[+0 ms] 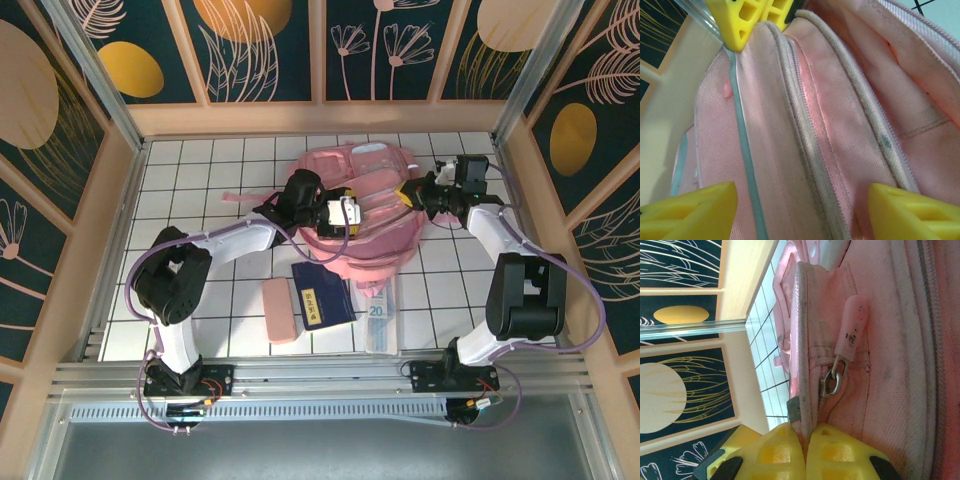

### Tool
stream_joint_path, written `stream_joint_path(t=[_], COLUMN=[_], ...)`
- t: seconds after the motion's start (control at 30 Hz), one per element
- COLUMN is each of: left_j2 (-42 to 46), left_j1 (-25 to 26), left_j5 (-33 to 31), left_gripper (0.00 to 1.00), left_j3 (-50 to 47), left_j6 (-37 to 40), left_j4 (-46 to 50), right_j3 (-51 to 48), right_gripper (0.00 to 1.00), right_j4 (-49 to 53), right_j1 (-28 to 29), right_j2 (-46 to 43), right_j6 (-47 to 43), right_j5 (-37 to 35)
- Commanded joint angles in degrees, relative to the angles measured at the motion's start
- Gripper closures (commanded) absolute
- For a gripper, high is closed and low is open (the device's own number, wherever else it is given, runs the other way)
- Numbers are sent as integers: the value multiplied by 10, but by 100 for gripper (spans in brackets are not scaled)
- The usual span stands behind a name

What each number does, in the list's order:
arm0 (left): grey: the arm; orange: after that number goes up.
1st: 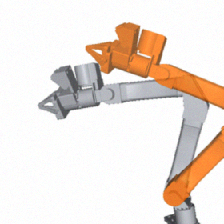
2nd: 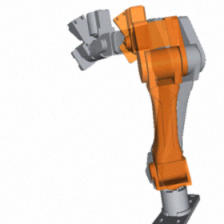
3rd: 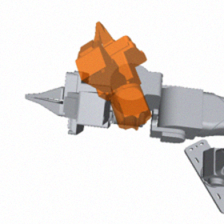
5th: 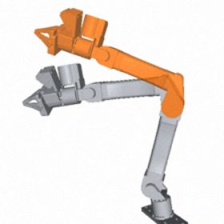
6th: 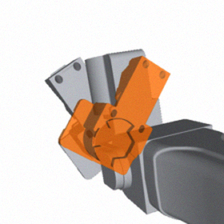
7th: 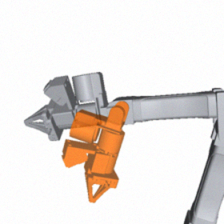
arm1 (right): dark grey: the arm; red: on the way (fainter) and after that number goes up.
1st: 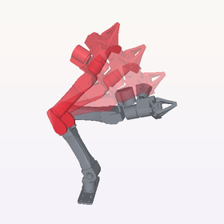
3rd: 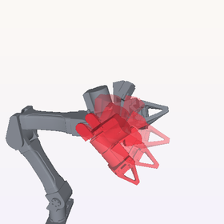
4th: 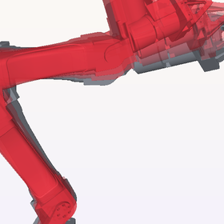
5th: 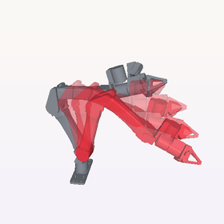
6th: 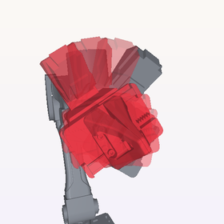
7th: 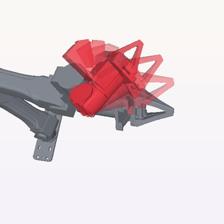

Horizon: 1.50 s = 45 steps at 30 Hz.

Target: Pack the student bag

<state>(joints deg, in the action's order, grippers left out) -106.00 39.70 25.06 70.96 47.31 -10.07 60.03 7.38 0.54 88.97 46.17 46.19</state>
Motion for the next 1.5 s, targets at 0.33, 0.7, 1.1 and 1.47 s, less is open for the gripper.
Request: stream_joint_path(t=[0.33, 0.7, 1.1, 1.47], left_j2=[90, 38, 25, -7], left_j1=[51, 114, 136, 134], left_j5=[48, -244, -397, -605], left_gripper=[25, 51, 100, 100], left_j3=[-83, -78, -91, -42], left_j6=[-49, -47, -47, 52], left_j4=[1, -98, -162, -404], right_j3=[47, 48, 43, -27], right_gripper=[100, 100, 100, 51], right_j4=[-46, -54, -77, -22], right_j1=[15, 24, 26, 58], right_j2=[2, -1, 5, -59], right_j6=[44, 64, 97, -120], right_j5=[1, -18, -44, -95])
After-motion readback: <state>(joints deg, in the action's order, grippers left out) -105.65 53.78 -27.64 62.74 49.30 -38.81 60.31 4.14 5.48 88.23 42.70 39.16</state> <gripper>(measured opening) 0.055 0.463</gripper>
